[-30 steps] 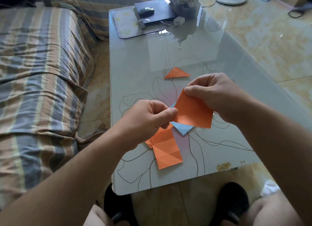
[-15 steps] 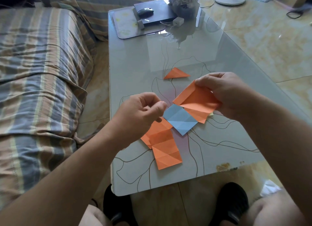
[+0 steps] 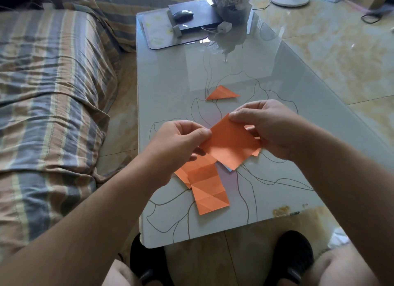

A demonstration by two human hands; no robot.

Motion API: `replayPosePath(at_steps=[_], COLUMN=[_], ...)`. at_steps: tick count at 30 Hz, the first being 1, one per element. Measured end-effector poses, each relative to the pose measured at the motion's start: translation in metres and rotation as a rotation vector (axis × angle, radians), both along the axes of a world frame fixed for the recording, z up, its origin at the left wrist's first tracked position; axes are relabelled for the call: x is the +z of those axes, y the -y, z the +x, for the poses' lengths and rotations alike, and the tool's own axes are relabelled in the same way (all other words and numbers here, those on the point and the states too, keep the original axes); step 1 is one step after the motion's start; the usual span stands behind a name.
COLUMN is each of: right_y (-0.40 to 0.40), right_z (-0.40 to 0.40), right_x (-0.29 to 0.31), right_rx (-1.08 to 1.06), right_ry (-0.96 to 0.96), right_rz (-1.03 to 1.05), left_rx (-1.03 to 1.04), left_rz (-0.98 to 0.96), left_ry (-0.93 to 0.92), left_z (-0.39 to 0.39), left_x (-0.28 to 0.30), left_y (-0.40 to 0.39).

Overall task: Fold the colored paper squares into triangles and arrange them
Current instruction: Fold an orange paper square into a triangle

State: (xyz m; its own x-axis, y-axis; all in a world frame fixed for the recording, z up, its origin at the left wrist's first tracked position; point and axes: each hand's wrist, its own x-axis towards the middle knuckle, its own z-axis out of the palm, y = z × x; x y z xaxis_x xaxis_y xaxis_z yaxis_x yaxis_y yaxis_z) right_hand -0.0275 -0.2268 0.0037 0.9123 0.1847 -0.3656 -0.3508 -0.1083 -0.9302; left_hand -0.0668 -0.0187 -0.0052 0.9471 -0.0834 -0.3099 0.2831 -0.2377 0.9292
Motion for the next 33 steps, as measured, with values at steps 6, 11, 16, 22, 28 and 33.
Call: replayPosePath(at_steps=[6, 11, 16, 22, 28, 33], right_y=[0.003, -0.007, -0.011, -0.012, -0.016, -0.012], right_z=[-0.001, -0.005, -0.008, -0.008, -0.008, -0.006], right_x=[0.003, -0.002, -0.008, -0.009, -0.013, -0.012], right_rx=[0.132, 0.216, 0.257, 0.264, 0.261, 0.271], right_ry=[0.016, 0.138, 0.202, 0.252, 0.285, 0.301], right_rz=[-0.172, -0.146, -0.127, -0.145, -0.185, -0.196], left_rx=[0.014, -0.067, -0.082, -0.068, -0.08, -0.107], left_rz=[-0.018, 0.032, 0.069, 0.09, 0.144, 0.162], left_ry=[0.035, 0.094, 0.13, 0.163, 0.229, 0.255], left_z=[0.003, 0.001, 0.0, 0.001, 0.001, 0.004], left_x=[-0.002, -0.004, -0.007, -0.009, -0.013, -0.011], left_y=[-0.003, 0.0, 0.0, 0.0, -0.001, -0.004])
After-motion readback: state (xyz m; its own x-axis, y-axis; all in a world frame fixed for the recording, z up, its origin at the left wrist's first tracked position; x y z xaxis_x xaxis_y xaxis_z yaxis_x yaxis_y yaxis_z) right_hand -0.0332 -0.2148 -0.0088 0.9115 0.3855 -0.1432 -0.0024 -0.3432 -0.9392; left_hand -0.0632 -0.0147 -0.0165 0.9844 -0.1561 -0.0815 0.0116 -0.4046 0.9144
